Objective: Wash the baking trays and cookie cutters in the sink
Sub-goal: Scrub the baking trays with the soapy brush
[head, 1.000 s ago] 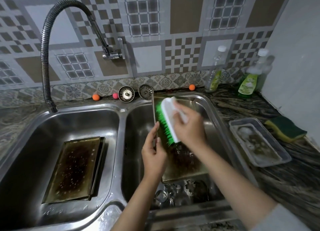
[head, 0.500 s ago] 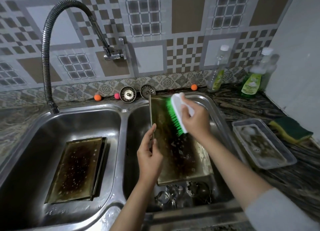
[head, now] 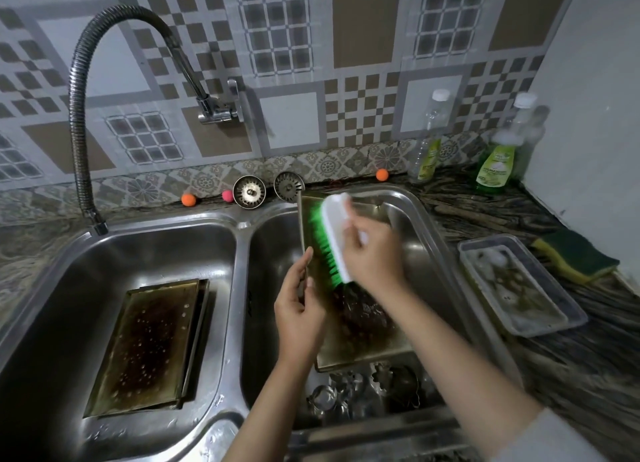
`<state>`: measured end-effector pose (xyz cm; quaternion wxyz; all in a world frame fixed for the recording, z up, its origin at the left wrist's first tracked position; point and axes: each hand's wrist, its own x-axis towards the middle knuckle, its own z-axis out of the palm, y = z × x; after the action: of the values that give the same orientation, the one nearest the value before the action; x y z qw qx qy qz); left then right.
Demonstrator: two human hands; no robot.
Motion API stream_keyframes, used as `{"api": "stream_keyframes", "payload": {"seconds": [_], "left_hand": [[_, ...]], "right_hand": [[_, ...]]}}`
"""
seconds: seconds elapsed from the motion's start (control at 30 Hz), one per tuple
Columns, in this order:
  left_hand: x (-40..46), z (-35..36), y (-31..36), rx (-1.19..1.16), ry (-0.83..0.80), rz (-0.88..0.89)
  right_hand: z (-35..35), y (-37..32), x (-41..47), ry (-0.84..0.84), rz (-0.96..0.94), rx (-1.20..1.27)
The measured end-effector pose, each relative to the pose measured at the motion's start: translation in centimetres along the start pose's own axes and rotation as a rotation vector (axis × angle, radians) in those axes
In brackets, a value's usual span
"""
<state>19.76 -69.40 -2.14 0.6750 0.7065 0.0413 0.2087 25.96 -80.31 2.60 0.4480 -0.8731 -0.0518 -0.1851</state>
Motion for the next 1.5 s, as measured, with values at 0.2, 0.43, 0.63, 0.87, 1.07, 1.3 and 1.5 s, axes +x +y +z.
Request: {"api": "stream_keyframes", "payload": {"seconds": [0.2, 0.43, 0.63, 0.87, 1.07, 1.3, 1.5], "left_hand": [[-0.5, -0.9, -0.4, 0.045, 0.004, 0.015], [1.3, -0.3, -0.1, -0.008, 0.083, 0.014], [3.4, -1.8, 0.9, -0.016, 0.216, 0.095], [0.9, -0.6, 1.1, 0.028, 0.058, 0.099], [3.6, -2.2, 0.7, 0.028, 0.206, 0.114], [0.0, -0.3, -0.5, 0.016, 0.205, 0.012], [-1.9, -0.2, 0.2, 0.035, 0.168, 0.020]], "right_hand": [[-0.7, 2.4, 2.1, 0.082, 0.102, -0.043], [0.3, -1.2, -2.8, 0.002, -0.148, 0.110], [-0.3, 2.3, -6.2, -0.086, -0.123, 0.148], [-1.8, 4.0, 3.9, 0.166, 0.034, 0.029], [1.0, 6.1, -6.9, -0.052, 0.020, 0.204], [2.3, 0.4, -6.2, -0.008, -0.066, 0.320], [2.2, 1.6, -2.1, 0.019, 0.055, 0.275]]}}
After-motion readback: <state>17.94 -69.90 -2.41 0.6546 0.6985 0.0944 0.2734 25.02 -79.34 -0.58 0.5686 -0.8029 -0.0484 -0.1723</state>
